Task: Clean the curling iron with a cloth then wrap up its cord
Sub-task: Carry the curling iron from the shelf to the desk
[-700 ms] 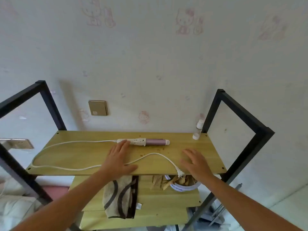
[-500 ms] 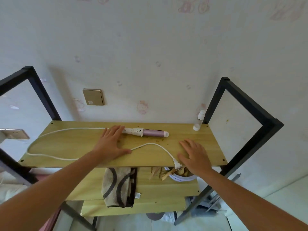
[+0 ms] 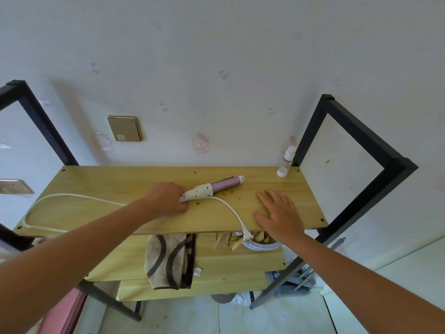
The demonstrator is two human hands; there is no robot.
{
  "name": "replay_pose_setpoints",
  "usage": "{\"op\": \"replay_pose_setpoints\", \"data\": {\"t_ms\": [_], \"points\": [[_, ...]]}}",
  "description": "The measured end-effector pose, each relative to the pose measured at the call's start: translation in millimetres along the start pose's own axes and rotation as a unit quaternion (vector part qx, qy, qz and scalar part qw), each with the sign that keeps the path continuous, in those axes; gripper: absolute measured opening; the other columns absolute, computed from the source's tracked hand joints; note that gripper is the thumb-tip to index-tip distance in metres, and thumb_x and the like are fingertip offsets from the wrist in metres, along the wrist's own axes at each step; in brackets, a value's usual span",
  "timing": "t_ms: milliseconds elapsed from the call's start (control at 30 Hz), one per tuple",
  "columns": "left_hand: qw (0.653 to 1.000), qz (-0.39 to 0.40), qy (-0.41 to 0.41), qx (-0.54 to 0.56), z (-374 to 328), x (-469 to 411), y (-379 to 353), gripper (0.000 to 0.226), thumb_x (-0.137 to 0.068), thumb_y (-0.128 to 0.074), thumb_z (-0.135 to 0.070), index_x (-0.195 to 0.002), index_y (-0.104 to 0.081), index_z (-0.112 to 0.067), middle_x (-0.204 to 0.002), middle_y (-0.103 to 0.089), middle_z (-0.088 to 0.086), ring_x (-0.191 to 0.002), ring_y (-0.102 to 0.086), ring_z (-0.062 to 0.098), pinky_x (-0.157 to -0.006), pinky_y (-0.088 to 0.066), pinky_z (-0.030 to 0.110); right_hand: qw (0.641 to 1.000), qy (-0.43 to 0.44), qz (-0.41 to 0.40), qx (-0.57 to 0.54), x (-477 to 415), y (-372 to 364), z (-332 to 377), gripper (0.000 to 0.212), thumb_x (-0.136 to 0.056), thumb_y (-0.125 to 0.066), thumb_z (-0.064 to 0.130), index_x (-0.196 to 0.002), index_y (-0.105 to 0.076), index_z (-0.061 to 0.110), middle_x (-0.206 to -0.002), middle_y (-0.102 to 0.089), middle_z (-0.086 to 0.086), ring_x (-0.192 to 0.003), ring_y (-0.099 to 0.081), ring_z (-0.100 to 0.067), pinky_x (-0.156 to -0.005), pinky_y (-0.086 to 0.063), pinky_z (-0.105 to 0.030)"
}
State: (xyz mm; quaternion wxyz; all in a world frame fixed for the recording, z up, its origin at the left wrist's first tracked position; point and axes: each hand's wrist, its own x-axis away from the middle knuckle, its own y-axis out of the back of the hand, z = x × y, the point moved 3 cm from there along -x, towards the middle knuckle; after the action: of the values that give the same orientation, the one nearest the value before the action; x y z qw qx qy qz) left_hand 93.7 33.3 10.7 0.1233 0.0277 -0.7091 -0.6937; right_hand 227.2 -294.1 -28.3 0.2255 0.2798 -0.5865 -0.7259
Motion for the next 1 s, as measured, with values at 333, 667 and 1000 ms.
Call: {"op": "replay_pose_setpoints", "data": {"t_ms": [333,667,1000], "points": [[0.976,-0.050,0.101,0.186,-19,102,2,0.019,-0.090,-0.065,-0.030,-0.078,-0.051,-0.032,-0.061,-0.060,-0.006,-0.042,-0.050,0.003,-0.032,-0.032,0.013,0.969,-0.086,0.008,-0.232,22,23,20,0.046,-0.094,-0.060,0.047,-0.138,-0.059,0.033,-0.149,-0.048,0.014,-0.142,-0.039,-0.015,-0.120,-0.031,-0.048],[0.864,-0.154,0.272,0.395,-40,303,-108,0.012,-0.081,-0.068,-0.030,-0.078,-0.057,-0.025,-0.057,-0.056,-0.004,-0.039,-0.044,0.009,-0.039,-0.037,0.030,0.840,-0.096,0.065,-0.530,200,-26,96,0.045,-0.086,-0.059,0.045,-0.130,-0.062,0.041,-0.139,-0.059,0.021,-0.134,-0.050,-0.001,-0.107,-0.041,-0.028],[0.766,-0.108,0.428,0.467,-56,381,-230,0.024,-0.081,-0.061,-0.032,-0.074,-0.048,-0.012,-0.058,-0.039,-0.006,-0.050,-0.032,0.007,-0.049,-0.030,0.028,0.776,-0.222,0.166,-0.566,288,-110,129,0.049,-0.084,-0.062,0.042,-0.131,-0.065,0.029,-0.133,-0.068,0.012,-0.127,-0.061,-0.010,-0.114,-0.043,-0.047]]}}
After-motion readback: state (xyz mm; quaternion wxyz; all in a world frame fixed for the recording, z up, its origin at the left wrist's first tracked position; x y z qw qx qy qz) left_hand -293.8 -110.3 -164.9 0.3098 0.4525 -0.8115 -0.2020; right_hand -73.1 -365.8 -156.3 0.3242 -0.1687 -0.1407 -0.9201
